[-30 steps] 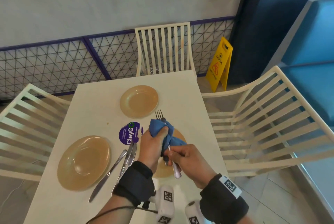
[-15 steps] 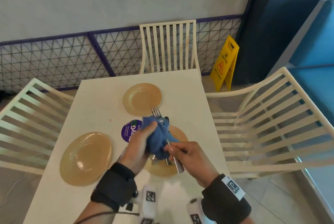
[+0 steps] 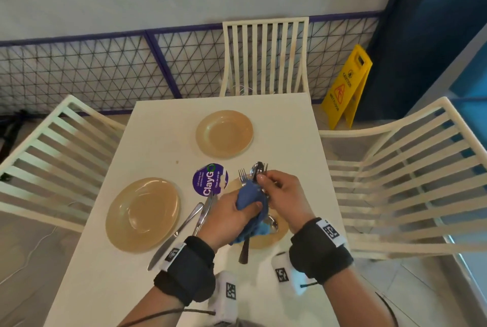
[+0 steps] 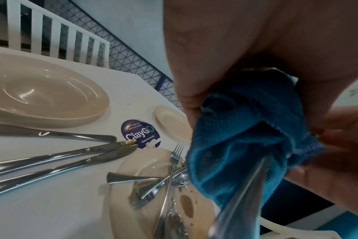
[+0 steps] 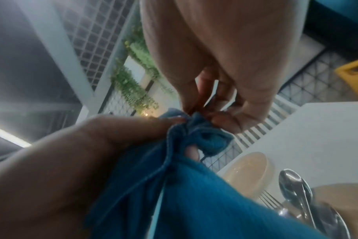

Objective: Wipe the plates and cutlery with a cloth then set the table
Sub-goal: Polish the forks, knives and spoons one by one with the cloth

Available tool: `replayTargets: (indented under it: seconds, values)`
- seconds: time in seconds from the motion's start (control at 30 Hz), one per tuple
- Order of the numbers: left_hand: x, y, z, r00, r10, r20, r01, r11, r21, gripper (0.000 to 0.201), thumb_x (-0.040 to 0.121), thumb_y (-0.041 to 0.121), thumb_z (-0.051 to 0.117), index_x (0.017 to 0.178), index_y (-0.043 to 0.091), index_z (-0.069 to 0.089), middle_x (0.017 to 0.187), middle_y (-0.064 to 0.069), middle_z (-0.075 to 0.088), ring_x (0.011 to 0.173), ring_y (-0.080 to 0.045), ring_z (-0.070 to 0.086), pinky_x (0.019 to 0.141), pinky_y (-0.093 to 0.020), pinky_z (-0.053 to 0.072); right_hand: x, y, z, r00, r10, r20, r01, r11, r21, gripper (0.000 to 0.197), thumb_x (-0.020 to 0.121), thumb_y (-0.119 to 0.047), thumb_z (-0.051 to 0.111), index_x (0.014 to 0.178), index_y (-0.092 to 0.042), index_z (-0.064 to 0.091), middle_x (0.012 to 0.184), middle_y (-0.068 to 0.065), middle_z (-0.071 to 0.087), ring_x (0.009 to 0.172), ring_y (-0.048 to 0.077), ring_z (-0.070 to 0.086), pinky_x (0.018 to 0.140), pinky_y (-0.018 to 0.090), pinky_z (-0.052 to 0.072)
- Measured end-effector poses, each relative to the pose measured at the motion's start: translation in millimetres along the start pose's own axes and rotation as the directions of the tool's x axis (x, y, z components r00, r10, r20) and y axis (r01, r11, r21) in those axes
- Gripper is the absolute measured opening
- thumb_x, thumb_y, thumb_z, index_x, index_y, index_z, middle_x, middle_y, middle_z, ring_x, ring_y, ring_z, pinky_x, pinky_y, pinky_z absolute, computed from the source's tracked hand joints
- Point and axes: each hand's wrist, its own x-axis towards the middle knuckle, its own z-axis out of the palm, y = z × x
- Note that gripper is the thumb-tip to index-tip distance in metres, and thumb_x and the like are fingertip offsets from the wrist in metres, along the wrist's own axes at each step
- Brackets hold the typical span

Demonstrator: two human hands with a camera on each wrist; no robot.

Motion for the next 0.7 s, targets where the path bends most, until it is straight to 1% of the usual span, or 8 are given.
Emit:
replayTargets:
  seconds: [0.07, 0.13, 0.3, 0.37, 0.47, 0.57, 0.63, 0.7]
  values:
    - [-13, -9, -4, 0.994, -0.015, 0.109, 0.013, 1.0, 0.017, 0.009, 0.096, 0.019, 0.064, 0.088, 0.017, 0.065, 0.066, 0.007, 0.066, 0.057, -0.007, 0.06, 0.057, -0.019, 0.049, 7, 4, -5, 0.992, 0.041, -0.117, -0.033, 0.997, 0.069, 0.019, 0.097, -0.019, 0.063, 0.086, -0.012, 0.077, 0.073, 0.004, 0.071, 0.061, 0.013, 0.057, 0.064, 0.035, 0.049]
    - [-25, -19, -13, 0.982, -0.038, 0.184, 0.029, 0.998, 0.047, 0.011, 0.095, 0.016, 0.063, 0.085, 0.017, 0.065, 0.068, 0.009, 0.066, 0.062, -0.004, 0.06, 0.062, -0.018, 0.049, 11, 11, -5, 0.982, 0.093, -0.162, -0.066, 0.984, 0.165, 0.019, 0.098, -0.018, 0.063, 0.085, -0.016, 0.078, 0.069, 0.004, 0.068, 0.06, 0.014, 0.053, 0.062, 0.035, 0.046]
    - [-13, -29, -37, 0.999, -0.034, -0.027, 0.034, 0.999, 0.009, 0.006, 0.094, 0.017, 0.066, 0.088, 0.015, 0.066, 0.074, -0.004, 0.068, 0.063, -0.003, 0.06, 0.064, -0.024, 0.048, -9, 23, 49, 0.997, 0.074, 0.007, -0.074, 0.997, 0.015, 0.028, 0.097, -0.024, 0.064, 0.07, -0.017, 0.072, 0.057, -0.01, 0.062, 0.055, 0.006, 0.051, 0.063, 0.031, 0.042]
    - [-18, -35, -44, 0.999, -0.038, 0.033, 0.039, 0.999, -0.005, 0.008, 0.095, 0.019, 0.065, 0.087, 0.018, 0.066, 0.068, 0.002, 0.067, 0.059, -0.002, 0.06, 0.06, -0.021, 0.048, 1, 21, 51, 0.993, 0.098, -0.07, -0.098, 0.995, 0.002, 0.028, 0.096, -0.029, 0.065, 0.07, -0.021, 0.073, 0.058, -0.013, 0.063, 0.058, 0.006, 0.054, 0.065, 0.032, 0.046]
    - [-38, -51, -58, 0.985, -0.099, 0.138, 0.093, 0.995, 0.046, 0.007, 0.095, 0.021, 0.065, 0.088, 0.023, 0.064, 0.066, 0.013, 0.064, 0.058, 0.003, 0.06, 0.058, -0.013, 0.046, 22, 16, 42, 0.975, 0.15, -0.166, -0.138, 0.987, 0.081, 0.023, 0.09, -0.045, 0.064, 0.089, -0.027, 0.079, 0.07, -0.009, 0.072, 0.068, 0.011, 0.062, 0.074, 0.038, 0.054]
    - [-30, -67, -78, 0.989, -0.128, 0.076, 0.129, 0.992, -0.007, 0.011, 0.088, 0.031, 0.069, 0.096, 0.023, 0.068, 0.084, 0.007, 0.07, 0.076, -0.008, 0.066, 0.073, -0.028, 0.054, 14, 16, 71, 0.984, 0.154, -0.086, -0.155, 0.988, 0.002, 0.025, 0.095, -0.038, 0.064, 0.087, -0.019, 0.078, 0.066, -0.004, 0.066, 0.062, 0.013, 0.056, 0.064, 0.022, 0.051]
    - [-22, -72, -89, 0.988, -0.156, 0.006, 0.157, 0.986, -0.05, 0.034, 0.08, 0.042, 0.07, 0.106, 0.019, 0.067, 0.095, 0.001, 0.072, 0.085, -0.014, 0.069, 0.076, -0.031, 0.056, 1, 23, 105, 0.987, 0.16, 0.03, -0.161, 0.986, 0.031, 0.024, 0.096, -0.026, 0.066, 0.079, -0.01, 0.074, 0.064, 0.009, 0.063, 0.063, 0.017, 0.054, 0.061, 0.033, 0.052]
    - [-22, -81, -96, 0.987, -0.159, 0.014, 0.16, 0.986, -0.054, 0.042, 0.081, 0.043, 0.07, 0.111, 0.013, 0.064, 0.092, 0.004, 0.073, 0.081, -0.011, 0.07, 0.073, -0.03, 0.057, 6, 33, 124, 0.985, 0.175, 0.014, -0.175, 0.982, 0.063, 0.025, 0.095, -0.026, 0.067, 0.081, -0.005, 0.072, 0.069, 0.018, 0.063, 0.066, 0.019, 0.054, 0.067, 0.048, 0.052]
